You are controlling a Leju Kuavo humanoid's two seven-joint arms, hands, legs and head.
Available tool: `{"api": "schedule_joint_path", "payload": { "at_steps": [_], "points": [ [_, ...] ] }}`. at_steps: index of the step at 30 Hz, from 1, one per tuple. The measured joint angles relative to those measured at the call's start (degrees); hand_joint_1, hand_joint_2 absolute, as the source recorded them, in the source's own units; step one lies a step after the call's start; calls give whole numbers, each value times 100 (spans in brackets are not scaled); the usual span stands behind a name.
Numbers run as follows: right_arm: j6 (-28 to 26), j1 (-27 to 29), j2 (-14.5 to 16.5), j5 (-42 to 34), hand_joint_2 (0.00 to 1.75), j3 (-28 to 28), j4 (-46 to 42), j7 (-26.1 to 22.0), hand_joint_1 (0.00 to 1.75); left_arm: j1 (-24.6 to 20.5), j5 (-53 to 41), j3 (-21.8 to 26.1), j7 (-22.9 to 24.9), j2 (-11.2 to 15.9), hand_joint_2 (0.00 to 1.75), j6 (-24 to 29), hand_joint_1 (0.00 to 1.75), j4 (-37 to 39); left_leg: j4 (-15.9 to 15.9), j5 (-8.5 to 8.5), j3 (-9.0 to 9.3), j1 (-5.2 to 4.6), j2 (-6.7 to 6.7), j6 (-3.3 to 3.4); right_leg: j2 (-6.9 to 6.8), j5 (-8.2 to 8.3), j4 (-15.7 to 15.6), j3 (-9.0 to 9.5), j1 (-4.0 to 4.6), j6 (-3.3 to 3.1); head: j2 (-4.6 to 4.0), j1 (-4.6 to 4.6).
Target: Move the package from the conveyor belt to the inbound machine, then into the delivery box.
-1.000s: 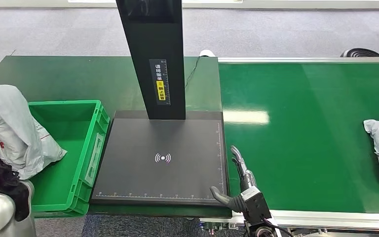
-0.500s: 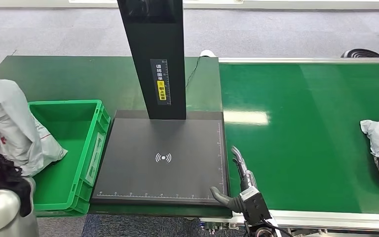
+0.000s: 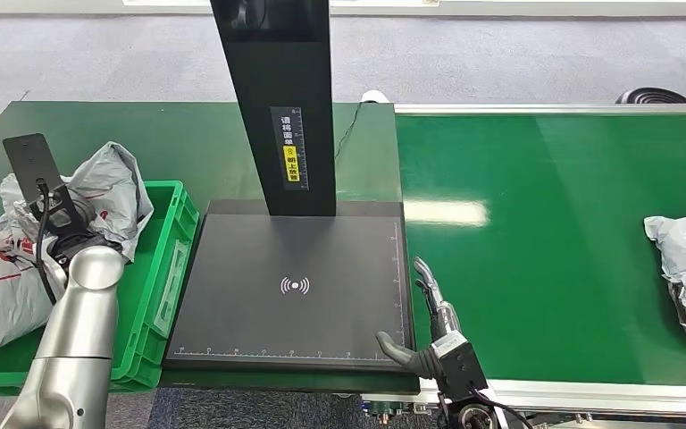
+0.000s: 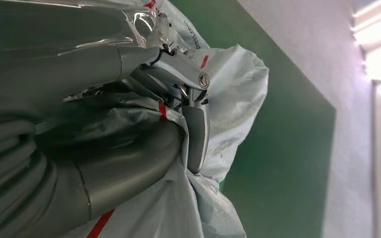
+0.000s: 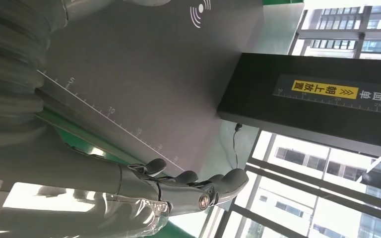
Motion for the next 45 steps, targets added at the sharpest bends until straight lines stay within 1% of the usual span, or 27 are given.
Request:
{"api": "schedule_joint_path", "payload": {
  "at_steps": [7, 13, 18, 21, 22, 25, 26, 34, 37, 39, 41, 43, 45],
  "points": [
    [0, -83, -12, -46, 175, 16, 67, 1, 0, -452, -303, 54, 0, 139, 175, 7, 175, 1351, 0, -1, -3, 0, 6, 0, 4, 0, 0, -6, 0, 0, 0, -1],
    [-16, -70, -37, -88, 175, 19, 90, -2, 0, -826, -40, 163, 0, 173, 175, -123, 175, 2243, 0, 0, -3, 0, 14, 0, 12, 0, 0, -8, 0, 0, 0, -1],
    [-35, -20, -64, -105, 175, 19, 91, -10, 0, -1115, 128, 297, 0, 186, 175, -234, 175, 2762, 0, -1, -3, 0, 25, 0, 24, 1, 0, -11, 0, 0, 0, -1],
    [-45, -12, -86, -132, 175, 18, 99, -23, 0, -1238, 192, 336, 0, 187, 175, -409, 175, 2979, 0, -1, -3, 0, 25, 0, 25, 0, 0, -14, 0, 0, 0, 0],
    [-48, -11, -96, -142, 175, 16, 104, -33, 0, -1279, 216, 343, 0, 187, 175, -496, 135, 3056, 0, -1, -3, 0, 25, 0, 25, 0, 0, -14, 0, 0, 0, -1],
    [-57, -6, -114, -163, 175, 14, 114, -65, 0, -1386, 285, 347, 0, 185, 175, -763, 4, 3270, 0, -1, -3, 0, 25, 0, 25, 1, 0, -14, 0, 0, 0, -1],
    [-61, -2, -116, -167, 175, 13, 114, -70, 0, -1412, 317, 348, 0, 183, 175, -825, 0, 3326, 0, -1, -3, 0, 26, 0, 25, 1, 0, -14, 0, 0, 0, -1],
    [-89, 30, -118, -168, 175, 10, 112, -78, 0, -1512, 548, 397, 0, 160, 175, -1048, 0, 3509, 0, -1, -3, 0, 28, 0, 29, 1, 0, -16, 0, 0, 0, -1],
    [-91, 52, -118, -153, 175, 4, 99, -72, 0, -1494, 882, 449, 0, 143, 175, -1235, 0, 3362, 0, -1, -3, 0, 28, 0, 29, 1, 0, -16, 0, 0, 0, -2],
    [-95, 75, -118, -142, 175, -2, 91, -62, 0, -1401, 1186, 480, 0, 125, 175, -1355, 0, 3050, 0, -1, -4, 0, 30, 0, 30, 1, 0, -16, 0, 0, 0, -1],
    [-103, 98, -118, -132, 175, -9, 89, -58, 0, -1211, 1479, 497, 0, 106, 175, -1392, 0, 2590, 0, -2, -4, 0, 36, 0, 35, 1, 0, -16, 0, 0, 0, 0],
    [-113, 119, -116, -114, 175, -17, 76, -58, 0, -912, 1759, 514, 0, 83, 175, -1344, 0, 1998, -1, -3, -5, 0, 47, -2, 43, 1, 0, -17, 0, 0, 0, -1],
    [-123, 131, -108, -86, 175, -23, 51, -51, 0, -515, 2014, 536, 0, 48, 175, -1243, 0, 1318, -1, -7, -5, 0, 60, -5, 51, 0, 0, -19, 0, 0, 0, -1]
  ]
}}
